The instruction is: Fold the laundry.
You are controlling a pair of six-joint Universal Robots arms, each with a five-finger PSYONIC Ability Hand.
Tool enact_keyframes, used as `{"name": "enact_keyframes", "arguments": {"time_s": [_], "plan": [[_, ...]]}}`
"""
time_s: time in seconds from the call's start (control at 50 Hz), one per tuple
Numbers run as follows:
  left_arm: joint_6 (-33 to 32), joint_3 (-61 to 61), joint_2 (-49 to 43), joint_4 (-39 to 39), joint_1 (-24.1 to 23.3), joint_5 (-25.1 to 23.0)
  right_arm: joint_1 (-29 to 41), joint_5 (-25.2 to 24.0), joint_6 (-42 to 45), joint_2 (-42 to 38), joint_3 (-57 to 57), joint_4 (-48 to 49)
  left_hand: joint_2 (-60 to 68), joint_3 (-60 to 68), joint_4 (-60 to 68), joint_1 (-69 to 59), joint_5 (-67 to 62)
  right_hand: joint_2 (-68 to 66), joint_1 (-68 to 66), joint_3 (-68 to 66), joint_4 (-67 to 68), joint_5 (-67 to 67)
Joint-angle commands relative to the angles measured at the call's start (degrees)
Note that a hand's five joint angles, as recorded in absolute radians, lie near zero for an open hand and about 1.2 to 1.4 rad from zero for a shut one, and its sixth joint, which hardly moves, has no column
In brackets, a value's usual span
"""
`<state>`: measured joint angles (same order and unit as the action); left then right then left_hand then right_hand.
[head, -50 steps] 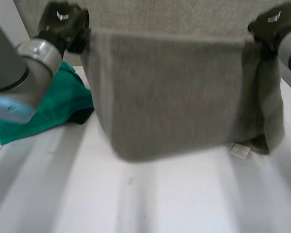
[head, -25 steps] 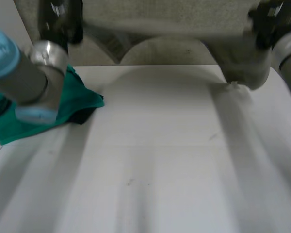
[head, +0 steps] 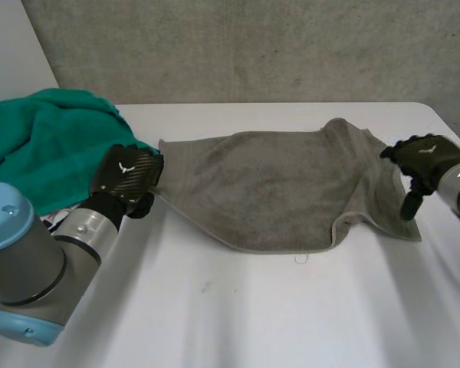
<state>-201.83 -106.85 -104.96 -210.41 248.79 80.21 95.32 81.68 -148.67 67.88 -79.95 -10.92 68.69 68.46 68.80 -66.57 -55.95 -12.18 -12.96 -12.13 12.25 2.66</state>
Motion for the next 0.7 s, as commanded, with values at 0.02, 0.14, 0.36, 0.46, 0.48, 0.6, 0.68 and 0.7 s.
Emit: {"name": "enact_keyframes", "arguments": {"time_s": [0.02,0.14,0.36,0.46,0.48,0.6,0.68,0.7], "plan": [[0.12,-0.12,1.95,0.09,1.34,-0.23,-3.82,-0.64,-1.62,1.11,1.82,-7.8,11.31,11.54,11.2,-13.43,-14.05,-4.96,-4.19,-5.01,4.9,4.48],[0.47,0.67,2.12,0.0,2.66,-0.31,-5.67,-1.08,-7.68,0.93,-2.84,-6.75,11.31,11.54,11.2,-13.43,-14.05,-10.85,-10.08,-10.9,10.79,10.37],[0.47,2.34,1.95,-0.09,3.19,-1.02,-7.07,-7.24,-25.35,-2.23,-13.04,7.83,11.31,11.54,11.2,-13.43,-14.05,-11.86,-11.09,-11.91,11.8,11.38],[0.56,3.31,1.86,0.0,3.1,-0.93,-6.55,-7.15,-28.6,-6.27,-12.51,11.18,11.31,11.54,11.2,-13.43,-14.05,-13.71,-12.94,-13.76,13.65,13.23],[0.56,3.4,1.86,-0.09,3.1,-0.93,-6.37,-7.06,-28.78,-6.8,-12.34,11.62,11.31,11.54,11.2,-13.43,-14.05,-14.05,-13.27,-14.1,13.98,13.56],[0.65,4.8,1.86,0.0,3.1,-0.75,-2.24,-5.48,-28.87,-11.81,-8.47,12.85,11.31,11.54,11.2,-13.43,-14.05,-18.75,-17.98,-18.8,18.69,18.27],[0.73,5.42,1.86,0.0,3.1,-0.75,-1.45,-3.29,-28.87,-14.09,-6.28,13.46,11.31,11.54,11.2,-13.43,-14.05,-23.79,-23.02,-23.84,23.73,23.31],[0.73,5.59,1.86,0.0,3.02,-0.75,-1.36,-2.85,-28.87,-14.62,-5.84,13.81,11.31,11.54,11.2,-13.43,-14.05,-25.64,-24.86,-25.69,25.57,25.16]]}}
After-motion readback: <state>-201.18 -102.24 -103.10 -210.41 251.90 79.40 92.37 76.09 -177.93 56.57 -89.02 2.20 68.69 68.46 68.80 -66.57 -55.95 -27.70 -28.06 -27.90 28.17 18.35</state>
